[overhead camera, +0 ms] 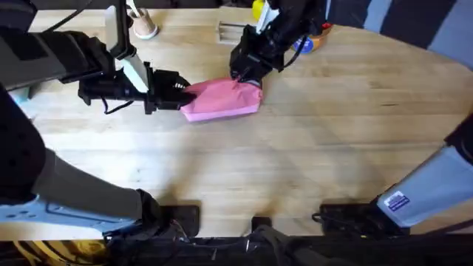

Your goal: Unzip the bag, pick up the pens from the table one at a time and place them inside, then zip the bag closed.

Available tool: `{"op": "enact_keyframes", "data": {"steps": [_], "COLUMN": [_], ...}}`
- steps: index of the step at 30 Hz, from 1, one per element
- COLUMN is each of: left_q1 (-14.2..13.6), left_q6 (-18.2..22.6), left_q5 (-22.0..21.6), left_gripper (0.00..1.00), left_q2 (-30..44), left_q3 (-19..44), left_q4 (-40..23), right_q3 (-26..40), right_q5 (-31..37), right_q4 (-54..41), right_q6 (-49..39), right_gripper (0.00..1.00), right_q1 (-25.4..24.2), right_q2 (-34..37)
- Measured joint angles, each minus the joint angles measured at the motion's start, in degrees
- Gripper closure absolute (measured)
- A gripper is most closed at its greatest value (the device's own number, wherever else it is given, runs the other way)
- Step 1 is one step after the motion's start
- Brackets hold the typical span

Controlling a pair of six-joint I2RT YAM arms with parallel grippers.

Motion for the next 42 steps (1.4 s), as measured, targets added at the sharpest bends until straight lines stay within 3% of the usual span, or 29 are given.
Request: {"op": "enact_keyframes", "data": {"steps": [10, 17, 23, 31, 33, 37, 39, 42], "left_q1": [0.0, -0.8, -1.1, -1.1, -1.0, 0.0, 0.3, 0.3], "left_q6": [-0.2, -0.2, -0.2, -0.2, -0.2, -0.2, -0.2, -0.2], "left_q5": [0.3, 1.1, 1.1, 0.9, 0.8, -0.5, -0.6, -0.7], "left_gripper": [0.957, 0.957, 0.957, 0.957, 0.957, 0.957, 0.957, 0.957], "left_q2": [0.0, 0.0, 0.0, 0.0, 0.0, 0.0, 0.0, 0.0], "left_q3": [0.0, 0.0, 0.0, 0.0, 0.0, 0.0, 0.0, 0.0], "left_q4": [-0.2, -0.2, -0.2, -0.2, -0.3, -0.2, -0.3, -0.4], "right_q3": [0.0, 0.0, -0.3, 1.3, 2.8, 6.0, 7.5, 9.1], "right_q5": [3.9, 11.2, 11.6, 12.3, 14.0, 20.5, 22.4, 24.2], "right_q4": [-6.2, -6.4, -4.8, -7.9, -10.5, -14.3, -15.9, -17.6], "right_q6": [-2.3, -3.5, -3.5, -5.3, -5.9, -8.1, -10.1, -12.6], "right_gripper": [0.969, 0.967, 0.967, 0.967, 0.836, 0.268, 0.035, 0.006], "right_q1": [-7.2, -7.1, -7.1, -7.1, -7.1, -8.9, -9.8, -10.0], "right_q2": [-1.0, 1.0, 5.0, 4.0, 3.3, 1.0, -0.7, -3.8]}}
